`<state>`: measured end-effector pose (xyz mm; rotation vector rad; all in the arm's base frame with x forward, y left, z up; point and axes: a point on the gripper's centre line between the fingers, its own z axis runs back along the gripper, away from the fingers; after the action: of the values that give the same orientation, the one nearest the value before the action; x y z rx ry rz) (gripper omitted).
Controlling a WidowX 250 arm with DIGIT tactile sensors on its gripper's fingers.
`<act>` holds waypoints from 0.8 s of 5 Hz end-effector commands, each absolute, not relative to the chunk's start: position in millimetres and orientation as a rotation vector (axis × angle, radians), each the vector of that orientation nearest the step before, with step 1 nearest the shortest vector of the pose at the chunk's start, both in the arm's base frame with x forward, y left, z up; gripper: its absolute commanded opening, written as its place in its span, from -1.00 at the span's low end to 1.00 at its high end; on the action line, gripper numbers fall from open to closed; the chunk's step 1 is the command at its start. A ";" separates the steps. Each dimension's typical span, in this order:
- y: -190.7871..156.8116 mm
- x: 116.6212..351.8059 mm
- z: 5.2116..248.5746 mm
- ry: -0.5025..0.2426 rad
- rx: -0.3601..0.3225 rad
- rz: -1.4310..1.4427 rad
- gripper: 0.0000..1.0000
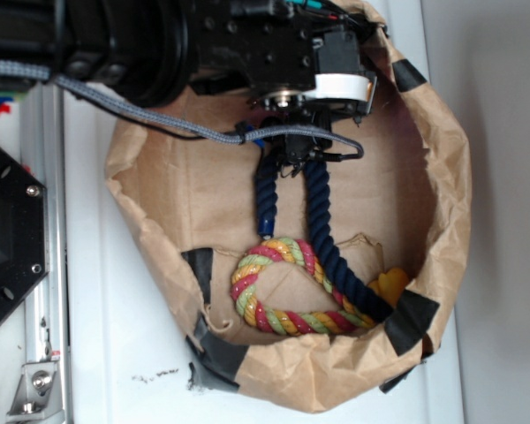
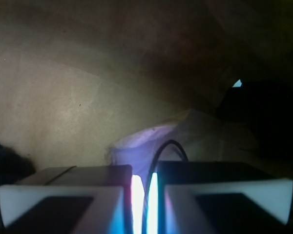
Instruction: Grab the silver keys.
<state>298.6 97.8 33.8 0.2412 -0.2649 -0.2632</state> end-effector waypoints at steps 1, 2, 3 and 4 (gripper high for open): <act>73.1 283.9 88.6 -0.281 0.137 -0.259 -1.00; 40.5 236.9 142.3 -0.325 -0.139 -0.449 -1.00; 28.9 228.9 172.8 -0.322 -0.147 -0.452 -1.00; 28.9 242.2 162.6 -0.237 -0.116 -0.374 -1.00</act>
<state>233.9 27.3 141.7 -0.1388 -0.1747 -0.3512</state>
